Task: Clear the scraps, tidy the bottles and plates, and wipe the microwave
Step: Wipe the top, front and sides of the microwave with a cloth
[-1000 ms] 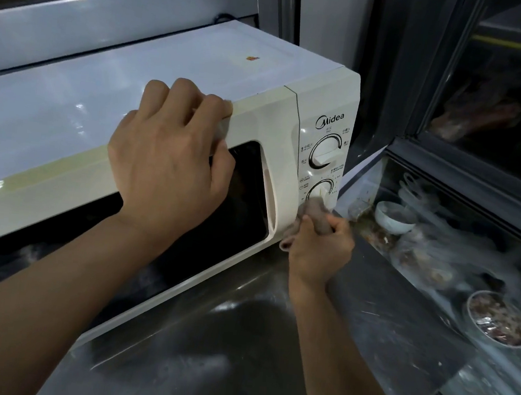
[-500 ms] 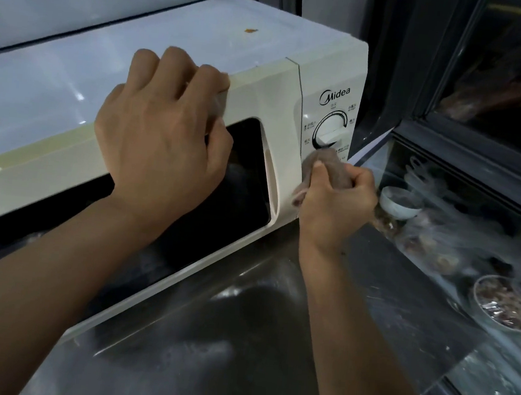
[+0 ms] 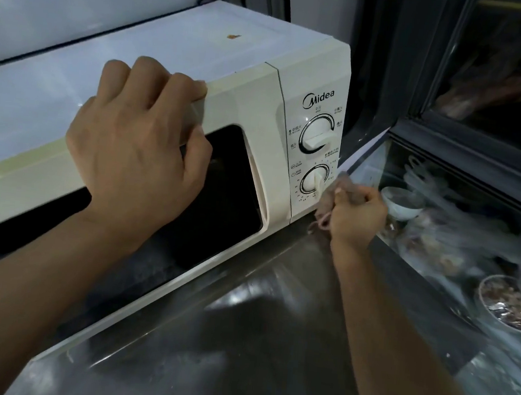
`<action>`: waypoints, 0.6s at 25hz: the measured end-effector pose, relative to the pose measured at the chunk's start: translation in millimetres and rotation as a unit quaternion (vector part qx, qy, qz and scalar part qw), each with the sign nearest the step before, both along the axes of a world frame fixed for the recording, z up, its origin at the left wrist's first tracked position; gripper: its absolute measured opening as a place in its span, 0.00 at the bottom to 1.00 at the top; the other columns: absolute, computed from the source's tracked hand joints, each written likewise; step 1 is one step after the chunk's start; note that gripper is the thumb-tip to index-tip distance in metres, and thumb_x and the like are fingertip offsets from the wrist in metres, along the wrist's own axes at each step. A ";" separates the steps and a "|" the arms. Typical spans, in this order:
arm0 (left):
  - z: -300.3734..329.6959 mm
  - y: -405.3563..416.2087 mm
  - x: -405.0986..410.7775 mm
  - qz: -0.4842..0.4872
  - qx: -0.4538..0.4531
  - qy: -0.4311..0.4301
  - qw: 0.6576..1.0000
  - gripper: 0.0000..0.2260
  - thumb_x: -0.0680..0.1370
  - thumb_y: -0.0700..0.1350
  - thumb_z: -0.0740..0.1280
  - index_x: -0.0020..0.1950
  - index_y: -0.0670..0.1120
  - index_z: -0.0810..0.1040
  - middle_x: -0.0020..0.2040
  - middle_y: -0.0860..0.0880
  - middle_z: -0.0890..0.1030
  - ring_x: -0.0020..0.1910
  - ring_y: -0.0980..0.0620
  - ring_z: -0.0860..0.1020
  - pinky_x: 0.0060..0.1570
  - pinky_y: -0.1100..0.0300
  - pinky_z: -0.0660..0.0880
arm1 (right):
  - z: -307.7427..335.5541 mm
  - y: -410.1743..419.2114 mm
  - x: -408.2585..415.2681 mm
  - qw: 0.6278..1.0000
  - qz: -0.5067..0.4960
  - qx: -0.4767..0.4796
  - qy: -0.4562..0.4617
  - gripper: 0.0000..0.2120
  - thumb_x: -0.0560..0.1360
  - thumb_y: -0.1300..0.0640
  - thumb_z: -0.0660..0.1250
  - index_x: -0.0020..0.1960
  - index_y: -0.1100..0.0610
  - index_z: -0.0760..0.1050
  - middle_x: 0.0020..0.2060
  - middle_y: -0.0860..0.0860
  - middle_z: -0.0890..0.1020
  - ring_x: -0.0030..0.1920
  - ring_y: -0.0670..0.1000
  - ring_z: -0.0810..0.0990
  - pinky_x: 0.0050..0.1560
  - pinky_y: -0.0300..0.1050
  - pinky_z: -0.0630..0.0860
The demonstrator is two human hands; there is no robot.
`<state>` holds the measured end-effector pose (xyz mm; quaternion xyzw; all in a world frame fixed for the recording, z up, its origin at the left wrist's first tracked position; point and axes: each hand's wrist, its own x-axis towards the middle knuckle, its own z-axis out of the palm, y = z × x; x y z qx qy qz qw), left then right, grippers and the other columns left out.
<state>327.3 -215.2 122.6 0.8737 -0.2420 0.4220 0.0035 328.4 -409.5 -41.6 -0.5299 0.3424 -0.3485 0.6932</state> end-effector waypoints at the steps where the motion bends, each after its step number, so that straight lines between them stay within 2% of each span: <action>1: 0.2 -0.4 0.0 0.002 0.000 -0.001 1.000 0.12 0.72 0.44 0.63 0.54 0.43 0.78 0.45 0.42 0.77 0.44 0.40 0.72 0.34 0.57 0.54 | 2.5 -6.4 6.0 1.000 0.000 -0.012 0.016 0.03 0.76 0.67 0.64 0.49 0.65 0.73 0.35 0.61 0.81 0.29 0.55 0.80 0.28 0.49 0.78; 2: 0.6 -0.6 -0.1 0.002 -0.002 0.000 1.000 0.12 0.72 0.44 0.63 0.54 0.43 0.78 0.45 0.42 0.77 0.44 0.40 0.72 0.34 0.57 0.54 | 3.9 -6.9 10.3 1.000 -0.007 -0.008 0.027 0.04 0.77 0.65 0.63 0.51 0.65 0.73 0.39 0.63 0.82 0.33 0.57 0.81 0.31 0.50 0.79; 4: 0.7 -1.1 -0.1 0.002 -0.005 0.003 1.000 0.12 0.72 0.44 0.63 0.53 0.44 0.78 0.45 0.42 0.77 0.44 0.40 0.72 0.33 0.57 0.53 | 5.3 10.5 9.1 0.999 -0.028 0.022 0.024 0.02 0.78 0.63 0.59 0.48 0.58 0.69 0.42 0.61 0.80 0.37 0.58 0.81 0.33 0.48 0.79; 6: 0.6 -1.8 -0.6 0.006 -0.005 0.003 1.000 0.12 0.72 0.43 0.63 0.53 0.44 0.79 0.45 0.43 0.77 0.44 0.41 0.72 0.33 0.57 0.53 | -0.3 46.6 -2.5 0.998 -0.015 0.053 0.035 0.06 0.78 0.62 0.58 0.44 0.53 0.66 0.43 0.59 0.79 0.41 0.59 0.82 0.40 0.56 0.81; 8: 0.8 -1.9 -1.3 0.004 -0.009 0.007 1.000 0.12 0.72 0.43 0.63 0.54 0.44 0.79 0.45 0.43 0.77 0.44 0.41 0.72 0.34 0.57 0.54 | -8.1 81.7 -19.6 0.996 0.036 0.068 0.036 0.06 0.79 0.61 0.59 0.44 0.52 0.66 0.44 0.58 0.80 0.43 0.58 0.82 0.43 0.59 0.81; 10: 1.0 -0.9 -1.1 0.004 -0.008 0.007 1.000 0.12 0.72 0.44 0.63 0.54 0.44 0.79 0.45 0.43 0.77 0.44 0.41 0.72 0.34 0.58 0.53 | -11.2 96.1 -27.3 0.996 0.059 0.065 0.027 0.04 0.79 0.61 0.59 0.47 0.54 0.66 0.43 0.54 0.79 0.43 0.57 0.83 0.42 0.56 0.82; 13: -0.1 -0.9 -0.7 0.011 -0.007 0.002 1.000 0.12 0.72 0.44 0.63 0.54 0.45 0.79 0.45 0.43 0.76 0.43 0.41 0.72 0.33 0.59 0.52 | -8.4 65.2 -11.8 0.998 0.017 0.052 0.043 0.03 0.79 0.63 0.57 0.48 0.57 0.65 0.39 0.56 0.78 0.37 0.55 0.83 0.38 0.54 0.81; 15: -1.4 -1.4 0.6 0.010 -0.006 -0.006 1.000 0.12 0.72 0.44 0.63 0.53 0.45 0.79 0.44 0.43 0.76 0.43 0.41 0.72 0.33 0.59 0.52 | -4.1 32.5 1.4 0.998 -0.028 0.053 0.017 0.03 0.79 0.64 0.56 0.48 0.58 0.64 0.34 0.53 0.77 0.29 0.46 0.81 0.30 0.42 0.79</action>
